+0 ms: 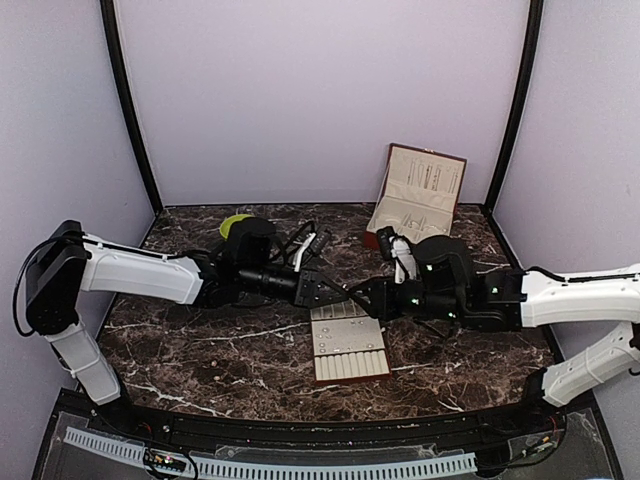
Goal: Organize the mixed jewelry
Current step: Pass from the right arm to the left
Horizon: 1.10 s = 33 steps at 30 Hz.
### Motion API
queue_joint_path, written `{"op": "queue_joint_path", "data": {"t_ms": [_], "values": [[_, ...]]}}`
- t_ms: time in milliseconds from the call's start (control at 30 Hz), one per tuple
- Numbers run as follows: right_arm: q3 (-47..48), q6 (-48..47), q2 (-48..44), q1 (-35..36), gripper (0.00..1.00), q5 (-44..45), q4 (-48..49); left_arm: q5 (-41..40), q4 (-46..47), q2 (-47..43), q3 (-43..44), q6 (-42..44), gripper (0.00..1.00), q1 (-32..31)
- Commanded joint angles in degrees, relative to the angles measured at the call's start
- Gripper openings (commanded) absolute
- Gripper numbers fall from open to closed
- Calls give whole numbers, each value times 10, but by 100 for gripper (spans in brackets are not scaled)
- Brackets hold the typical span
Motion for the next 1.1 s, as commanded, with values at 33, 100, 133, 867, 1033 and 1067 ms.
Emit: {"op": "queue_joint_path", "data": {"t_ms": [33,100,133,867,1033,1067], "values": [[-23,0,-42,-10,51,-46,63,-14,14,-29,-6,18,0,0],[-35,5,-53,-18,58,-62,80,-13,13,-31,-6,21,0,0],[-43,8,-59,-23,60,-75,91,-13,13,-31,-6,25,0,-1],[-104,90,-43,-110,46,-356,293,100,123,-70,-52,50,0,-1],[-101,92,-30,-112,38,-363,305,106,133,-71,-55,45,0,0],[-101,93,-29,-112,37,-364,307,107,134,-71,-55,45,0,0]]}}
